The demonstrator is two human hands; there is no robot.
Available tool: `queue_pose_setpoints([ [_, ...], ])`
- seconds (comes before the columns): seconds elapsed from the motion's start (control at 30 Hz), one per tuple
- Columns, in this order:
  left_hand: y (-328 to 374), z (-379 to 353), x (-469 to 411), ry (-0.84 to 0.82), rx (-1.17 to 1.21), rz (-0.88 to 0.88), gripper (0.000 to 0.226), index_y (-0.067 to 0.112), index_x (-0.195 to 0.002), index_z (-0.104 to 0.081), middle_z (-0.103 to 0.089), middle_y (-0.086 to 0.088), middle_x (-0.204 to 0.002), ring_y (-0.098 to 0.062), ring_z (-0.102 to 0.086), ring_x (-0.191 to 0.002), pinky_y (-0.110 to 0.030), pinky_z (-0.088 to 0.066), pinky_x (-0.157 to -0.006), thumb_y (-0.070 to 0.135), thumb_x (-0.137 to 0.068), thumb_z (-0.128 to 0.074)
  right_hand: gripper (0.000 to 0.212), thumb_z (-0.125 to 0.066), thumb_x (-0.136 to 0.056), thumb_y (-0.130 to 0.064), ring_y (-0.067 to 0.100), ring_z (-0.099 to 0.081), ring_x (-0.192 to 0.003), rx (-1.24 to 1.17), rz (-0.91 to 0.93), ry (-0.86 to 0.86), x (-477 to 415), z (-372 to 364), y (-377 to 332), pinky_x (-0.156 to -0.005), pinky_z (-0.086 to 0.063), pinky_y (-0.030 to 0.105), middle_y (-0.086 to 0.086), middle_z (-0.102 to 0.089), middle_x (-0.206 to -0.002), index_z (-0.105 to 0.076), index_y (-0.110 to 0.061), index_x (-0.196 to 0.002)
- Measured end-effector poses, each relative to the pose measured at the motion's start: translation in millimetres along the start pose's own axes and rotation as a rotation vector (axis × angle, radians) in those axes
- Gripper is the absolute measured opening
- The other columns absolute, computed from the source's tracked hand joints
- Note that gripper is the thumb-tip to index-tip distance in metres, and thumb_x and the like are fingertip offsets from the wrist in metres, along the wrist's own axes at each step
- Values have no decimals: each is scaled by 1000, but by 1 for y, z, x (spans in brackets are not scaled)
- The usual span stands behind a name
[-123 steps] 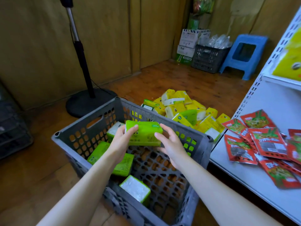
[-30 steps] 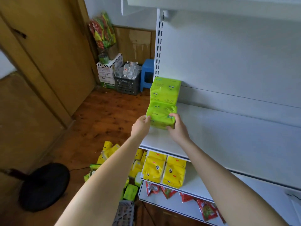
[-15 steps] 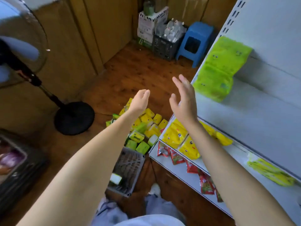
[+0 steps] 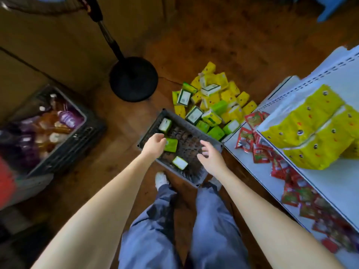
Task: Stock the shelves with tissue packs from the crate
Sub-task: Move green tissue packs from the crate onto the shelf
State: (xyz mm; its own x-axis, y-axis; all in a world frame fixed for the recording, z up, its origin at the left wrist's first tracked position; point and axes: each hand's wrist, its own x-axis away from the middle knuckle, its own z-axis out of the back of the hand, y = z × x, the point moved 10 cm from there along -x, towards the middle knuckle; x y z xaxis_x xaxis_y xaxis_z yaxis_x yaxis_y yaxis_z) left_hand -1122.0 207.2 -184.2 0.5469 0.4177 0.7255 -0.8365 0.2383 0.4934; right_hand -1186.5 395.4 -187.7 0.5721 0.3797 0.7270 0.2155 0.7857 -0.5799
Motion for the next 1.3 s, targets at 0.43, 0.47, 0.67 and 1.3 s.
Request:
queue_pose_setpoints([
  [0.43,-188,-187,-191,-130,50,288,49,14,-144,-33,-51,-13,-132,-29,-49,-122,-38,-39,-102,17,-96,-42,46,-48,-95,-22,24,-50,-118,154,-370,-184,-204,-141,227,-88,-42,30,8,-47,-136,-36,-19,-139],
  [0.47,-188,-189,-195,-137,71,292,50,14,-144,-33,-52,-14,-130,-31,-50,-121,-41,-40,-102,17,-95,-42,45,-48,-95,-23,24,-54,-110,157,-365,-175,-209,-138,224,-83,-43,29,8,-50,-131,-37,-19,-139],
  [0.67,-236,-271,-302,-224,-38,296,48,23,-145,-31,-38,-19,-140,-35,-50,-114,-35,-43,-87,16,-97,-37,47,-49,-95,-25,26,-54,-110,52,-422,-147,-311,-182,283,-87,-43,32,10,-48,-135,-36,-19,-141],
  [1.3,-264,-276,-301,-73,156,556,22,17,-98,-40,-39,-14,-130,-29,-47,-90,-30,-40,-82,30,-91,-57,10,-51,-93,-28,25,-55,-104,-578,-747,-79,-305,-234,308,-86,-48,40,7,-58,-115,-53,-21,-86],
])
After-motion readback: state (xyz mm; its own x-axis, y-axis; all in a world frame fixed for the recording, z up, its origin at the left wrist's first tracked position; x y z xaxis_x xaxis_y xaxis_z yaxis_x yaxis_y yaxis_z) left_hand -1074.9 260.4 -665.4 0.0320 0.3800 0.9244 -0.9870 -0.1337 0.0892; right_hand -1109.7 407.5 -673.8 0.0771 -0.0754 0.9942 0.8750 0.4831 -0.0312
